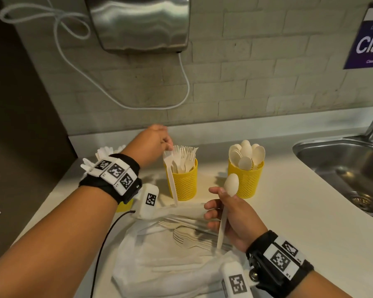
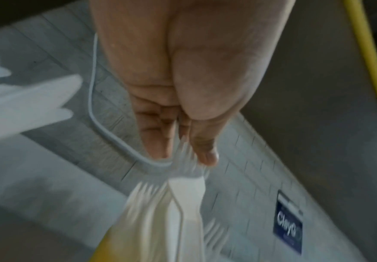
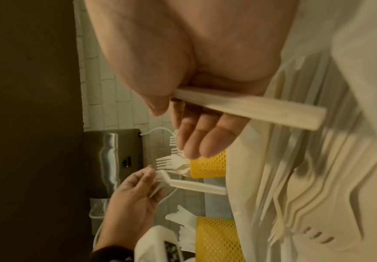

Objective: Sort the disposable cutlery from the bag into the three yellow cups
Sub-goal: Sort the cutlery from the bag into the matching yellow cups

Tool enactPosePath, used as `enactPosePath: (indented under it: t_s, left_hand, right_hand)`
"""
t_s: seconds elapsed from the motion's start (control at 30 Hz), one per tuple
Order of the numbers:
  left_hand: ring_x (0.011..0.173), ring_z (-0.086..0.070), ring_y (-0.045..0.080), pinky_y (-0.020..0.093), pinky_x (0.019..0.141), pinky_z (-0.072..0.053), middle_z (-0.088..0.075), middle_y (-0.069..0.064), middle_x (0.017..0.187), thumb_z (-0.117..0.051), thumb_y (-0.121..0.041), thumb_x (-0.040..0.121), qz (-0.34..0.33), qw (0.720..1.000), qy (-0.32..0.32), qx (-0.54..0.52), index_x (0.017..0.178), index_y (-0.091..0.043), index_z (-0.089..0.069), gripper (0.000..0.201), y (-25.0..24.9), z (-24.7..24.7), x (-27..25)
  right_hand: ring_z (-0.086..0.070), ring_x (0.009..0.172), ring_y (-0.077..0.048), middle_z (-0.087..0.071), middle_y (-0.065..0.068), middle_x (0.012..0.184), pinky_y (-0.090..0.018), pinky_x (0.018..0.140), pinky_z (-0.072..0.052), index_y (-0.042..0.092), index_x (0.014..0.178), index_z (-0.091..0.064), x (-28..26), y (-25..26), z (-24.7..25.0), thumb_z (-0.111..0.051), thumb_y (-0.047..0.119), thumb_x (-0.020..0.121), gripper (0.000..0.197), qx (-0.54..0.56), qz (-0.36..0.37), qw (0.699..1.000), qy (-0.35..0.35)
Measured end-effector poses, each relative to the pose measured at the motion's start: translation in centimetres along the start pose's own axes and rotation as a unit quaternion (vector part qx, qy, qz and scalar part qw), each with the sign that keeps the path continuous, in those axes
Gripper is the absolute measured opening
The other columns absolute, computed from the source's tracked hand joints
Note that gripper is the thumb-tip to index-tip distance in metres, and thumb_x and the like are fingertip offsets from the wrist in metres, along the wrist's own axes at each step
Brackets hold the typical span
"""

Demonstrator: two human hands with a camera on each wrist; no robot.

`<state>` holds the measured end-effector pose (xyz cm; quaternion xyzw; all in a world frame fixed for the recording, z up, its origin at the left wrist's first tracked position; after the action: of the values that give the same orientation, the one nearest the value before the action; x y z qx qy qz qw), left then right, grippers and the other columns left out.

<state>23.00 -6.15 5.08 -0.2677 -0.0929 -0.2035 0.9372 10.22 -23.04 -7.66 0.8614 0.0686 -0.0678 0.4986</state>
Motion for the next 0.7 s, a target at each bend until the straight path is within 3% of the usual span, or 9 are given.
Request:
enactPosePath:
  t_s: [0.1, 0.17, 0.27, 0.37, 0.47, 0.53, 0.6, 0.67, 0.7]
  left_hand:
    - [0.103, -0.049, 0.016, 0.026, 0.089, -0.038, -0.045, 0.002, 0.116, -0.061, -0.006, 0.083, -0.013, 0.993, -0.095, -0.073, 0.083, -0.005, -0.068, 0.006, -1.3, 3.4, -0.4]
    - [0.094, -0.05, 0.015, 0.027, 0.085, -0.044, -0.044, -0.002, 0.106, -0.061, -0.009, 0.084, -0.047, 0.98, -0.182, -0.056, 0.086, -0.005, -0.068, 0.008, -2.4, 5.5, -0.9]
    - [0.09, -0.047, 0.012, 0.021, 0.081, -0.039, -0.043, -0.001, 0.101, -0.06, -0.012, 0.086, -0.086, 0.966, -0.242, -0.013, 0.089, -0.004, -0.068, 0.012, -3.4, 5.9, -1.2]
    - [0.087, -0.051, 0.017, 0.023, 0.08, -0.038, -0.05, 0.008, 0.101, -0.06, -0.01, 0.086, -0.098, 0.97, -0.22, 0.022, 0.089, -0.001, -0.068, 0.013, -2.7, 3.0, -0.8]
    - [0.09, -0.058, 0.022, 0.023, 0.08, -0.037, -0.055, 0.013, 0.105, -0.058, -0.009, 0.087, -0.101, 0.983, -0.147, 0.042, 0.092, 0.001, -0.068, 0.015, -1.3, -0.7, -0.6]
    - [0.1, -0.057, 0.026, 0.022, 0.085, -0.035, -0.058, 0.012, 0.11, -0.058, -0.012, 0.089, -0.096, 0.99, -0.09, 0.045, 0.096, -0.001, -0.069, 0.018, -0.9, -2.7, -1.2]
    - [0.121, -0.044, 0.026, 0.029, 0.1, -0.03, -0.055, 0.008, 0.128, -0.054, -0.021, 0.091, -0.073, 0.993, -0.042, 0.077, 0.104, -0.01, -0.07, 0.023, -0.4, -4.1, -1.5]
    - [0.138, -0.022, 0.025, 0.038, 0.113, -0.018, -0.037, 0.002, 0.148, -0.053, -0.031, 0.092, -0.039, 0.994, -0.03, 0.099, 0.118, -0.02, -0.064, 0.031, -0.6, -3.7, -2.8]
    - [0.142, -0.015, 0.023, 0.039, 0.115, -0.013, -0.028, -0.001, 0.153, -0.053, -0.033, 0.091, -0.035, 0.994, -0.043, 0.093, 0.127, -0.023, -0.057, 0.037, -1.0, -2.9, -4.1]
  right_hand:
    - [-0.043, 0.042, -0.013, -0.054, -0.002, 0.058, -0.024, 0.042, -0.036, 0.011, 0.11, -0.055, 0.1, 0.0, 0.4, -0.041, 0.031, 0.098, 0.027, -0.035, 0.021, 0.999, -0.034]
    - [-0.034, 0.042, -0.01, -0.046, 0.002, 0.055, -0.024, 0.044, -0.028, 0.012, 0.108, -0.054, 0.1, 0.0, 0.6, -0.043, 0.03, 0.097, 0.023, -0.047, 0.028, 0.997, -0.05]
    - [-0.032, 0.047, -0.009, -0.042, 0.003, 0.059, -0.024, 0.046, -0.026, 0.018, 0.103, -0.052, -0.1, 0.3, 0.6, -0.048, 0.032, 0.094, 0.017, -0.02, 0.023, 0.998, -0.055]
    - [-0.033, 0.05, -0.011, -0.045, 0.002, 0.064, -0.026, 0.048, -0.027, 0.019, 0.104, -0.055, -0.4, 0.7, 0.7, -0.046, 0.038, 0.093, 0.024, 0.03, 0.025, 0.998, -0.047]
    - [-0.037, 0.051, -0.012, -0.048, 0.001, 0.068, -0.027, 0.05, -0.029, 0.017, 0.105, -0.059, -0.7, 1.3, 1.2, -0.044, 0.041, 0.092, 0.031, 0.059, 0.05, 0.996, -0.045]
    - [-0.039, 0.055, -0.012, -0.048, 0.002, 0.072, -0.027, 0.052, -0.032, 0.018, 0.101, -0.061, -1.1, 2.4, 1.4, -0.044, 0.034, 0.093, 0.025, 0.054, 0.078, 0.994, -0.05]
    - [-0.045, 0.059, -0.013, -0.049, 0.0, 0.074, -0.025, 0.054, -0.039, 0.018, 0.093, -0.06, -1.9, 4.7, 1.4, -0.041, 0.021, 0.096, 0.019, 0.044, 0.143, 0.987, -0.057]
    - [-0.058, 0.062, -0.012, -0.051, -0.002, 0.079, -0.023, 0.056, -0.049, 0.016, 0.09, -0.055, -2.5, 8.0, 2.1, -0.037, 0.011, 0.097, 0.02, 0.03, 0.225, 0.971, -0.071]
    - [-0.062, 0.068, -0.01, -0.054, -0.002, 0.083, -0.025, 0.062, -0.05, 0.017, 0.091, -0.052, -2.8, 9.8, 2.7, -0.037, 0.008, 0.096, 0.019, 0.009, 0.26, 0.962, -0.085]
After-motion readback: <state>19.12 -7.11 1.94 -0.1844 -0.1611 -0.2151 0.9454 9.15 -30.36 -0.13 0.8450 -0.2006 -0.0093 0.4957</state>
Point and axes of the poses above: each hand's wrist, its own x-axis towards the middle knuckle, its own z-axis out of the back of the hand, y = z × x, the point moved 4 cm from there along x, towards the middle knuckle
